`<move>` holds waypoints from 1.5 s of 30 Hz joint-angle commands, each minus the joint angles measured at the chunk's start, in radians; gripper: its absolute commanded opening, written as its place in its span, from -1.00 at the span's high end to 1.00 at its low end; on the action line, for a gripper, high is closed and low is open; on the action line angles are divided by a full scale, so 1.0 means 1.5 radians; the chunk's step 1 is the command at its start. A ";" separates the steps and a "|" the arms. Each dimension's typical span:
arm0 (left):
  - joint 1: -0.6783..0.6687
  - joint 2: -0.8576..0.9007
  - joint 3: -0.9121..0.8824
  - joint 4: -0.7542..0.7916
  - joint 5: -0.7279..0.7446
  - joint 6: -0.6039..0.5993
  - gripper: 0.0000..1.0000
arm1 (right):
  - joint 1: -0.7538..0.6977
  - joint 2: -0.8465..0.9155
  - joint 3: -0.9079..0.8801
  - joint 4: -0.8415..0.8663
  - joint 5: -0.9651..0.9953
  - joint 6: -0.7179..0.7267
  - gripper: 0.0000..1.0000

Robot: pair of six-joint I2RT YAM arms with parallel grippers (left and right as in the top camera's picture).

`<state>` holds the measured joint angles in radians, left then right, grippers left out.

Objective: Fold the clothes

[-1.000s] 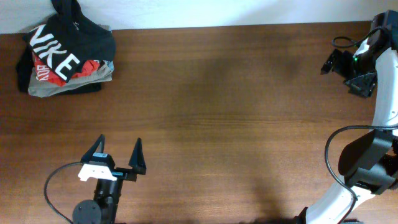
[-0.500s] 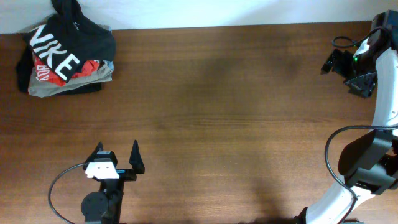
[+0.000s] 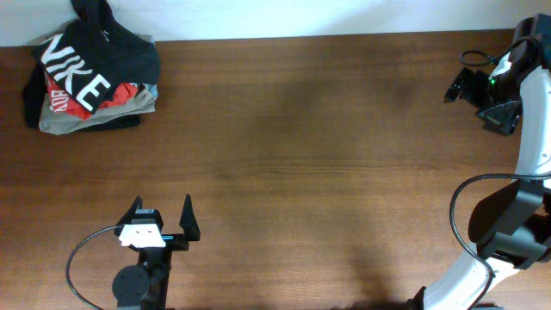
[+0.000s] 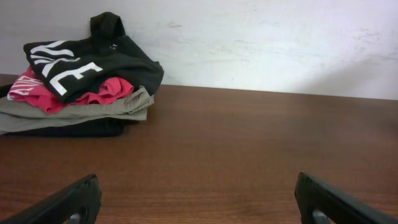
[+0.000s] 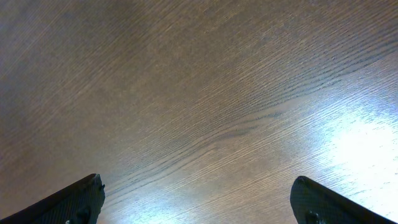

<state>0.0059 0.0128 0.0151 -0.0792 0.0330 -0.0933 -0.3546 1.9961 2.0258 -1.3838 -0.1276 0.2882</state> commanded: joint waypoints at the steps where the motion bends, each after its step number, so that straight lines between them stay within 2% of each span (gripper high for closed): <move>1: -0.002 -0.005 -0.004 -0.001 0.005 0.013 -0.98 | 0.000 -0.009 0.007 0.000 0.006 0.003 -0.97; 6: -0.002 -0.005 -0.004 -0.001 0.005 0.013 -0.98 | 0.006 -0.035 0.007 0.000 0.006 0.003 -0.97; 11: -0.002 -0.005 -0.004 -0.001 0.005 0.013 -0.98 | 0.036 -0.160 0.007 -0.001 0.023 0.003 -0.98; 12: -0.002 -0.005 -0.004 -0.001 0.005 0.013 -0.98 | 0.054 -0.202 0.006 -0.004 0.087 0.003 -0.97; 14: -0.002 -0.005 -0.004 -0.001 0.005 0.013 -0.98 | 0.077 -0.245 0.004 -0.016 0.130 0.003 -0.97; 20: -0.002 -0.005 -0.004 -0.001 0.005 0.013 -0.99 | 0.157 -0.409 -0.096 0.057 0.158 -0.016 -0.97; 23: -0.002 -0.005 -0.004 -0.001 0.005 0.013 -0.98 | 0.171 -0.521 -0.251 0.165 0.155 -0.020 -0.97; 24: -0.002 -0.005 -0.004 -0.001 0.005 0.013 -0.98 | 0.171 -0.608 -0.385 0.255 0.139 -0.020 -0.97; 25: -0.002 -0.005 -0.004 -0.001 0.005 0.013 -0.98 | 0.171 -0.657 -0.461 0.308 0.128 -0.020 -0.97; 27: -0.002 -0.005 -0.004 -0.001 0.005 0.013 -0.99 | 0.171 -0.803 -0.687 0.453 0.090 -0.020 -0.97; 30: -0.002 -0.005 -0.004 -0.001 0.005 0.013 -0.98 | 0.171 -0.999 -0.958 0.606 0.038 -0.020 -0.97; 33: -0.002 -0.005 -0.004 -0.001 0.005 0.013 -0.99 | 0.171 -1.153 -1.144 0.705 0.002 -0.020 -0.98; 38: -0.002 -0.005 -0.004 -0.001 0.004 0.013 -0.98 | 0.171 -1.275 -1.271 0.787 -0.025 -0.030 -0.98; 45: -0.002 -0.005 -0.004 -0.001 0.003 0.013 -0.98 | 0.189 -1.329 -1.317 0.814 -0.031 -0.060 -0.97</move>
<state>0.0059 0.0109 0.0147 -0.0792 0.0330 -0.0895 -0.0895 0.0181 0.0856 -0.1894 -0.1596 0.2199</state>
